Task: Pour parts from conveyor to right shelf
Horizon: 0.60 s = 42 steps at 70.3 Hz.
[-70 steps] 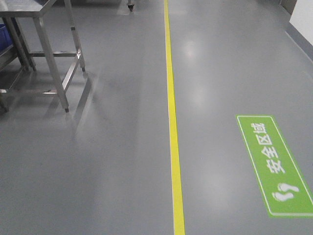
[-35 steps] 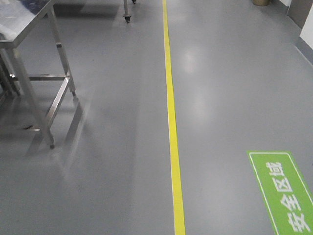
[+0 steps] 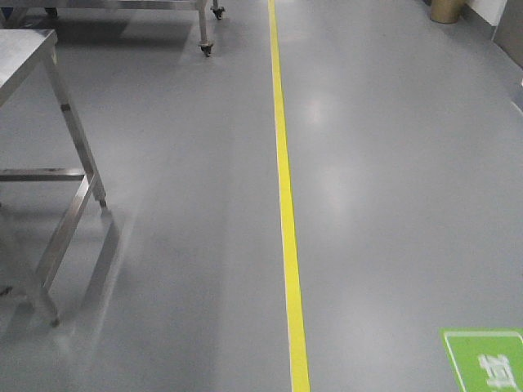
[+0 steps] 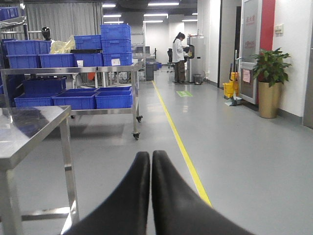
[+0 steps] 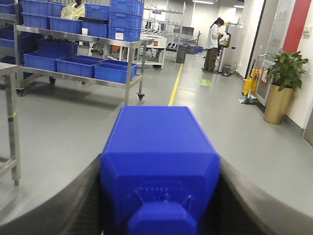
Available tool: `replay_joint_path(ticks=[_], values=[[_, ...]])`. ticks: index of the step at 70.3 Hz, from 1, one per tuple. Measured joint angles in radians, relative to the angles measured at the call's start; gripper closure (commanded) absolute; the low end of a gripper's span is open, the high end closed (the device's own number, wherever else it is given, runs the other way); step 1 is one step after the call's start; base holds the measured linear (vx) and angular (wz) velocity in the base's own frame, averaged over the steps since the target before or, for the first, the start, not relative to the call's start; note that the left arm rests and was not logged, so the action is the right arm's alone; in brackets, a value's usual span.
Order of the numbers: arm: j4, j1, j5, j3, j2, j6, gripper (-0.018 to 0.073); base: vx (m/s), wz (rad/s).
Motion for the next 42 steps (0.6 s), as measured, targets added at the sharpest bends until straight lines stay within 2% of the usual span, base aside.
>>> replay_joint_path(ticks=[42], values=[[0.000,0.000,0.000,0.000,0.000,0.000,0.0568,0.75,0.07]])
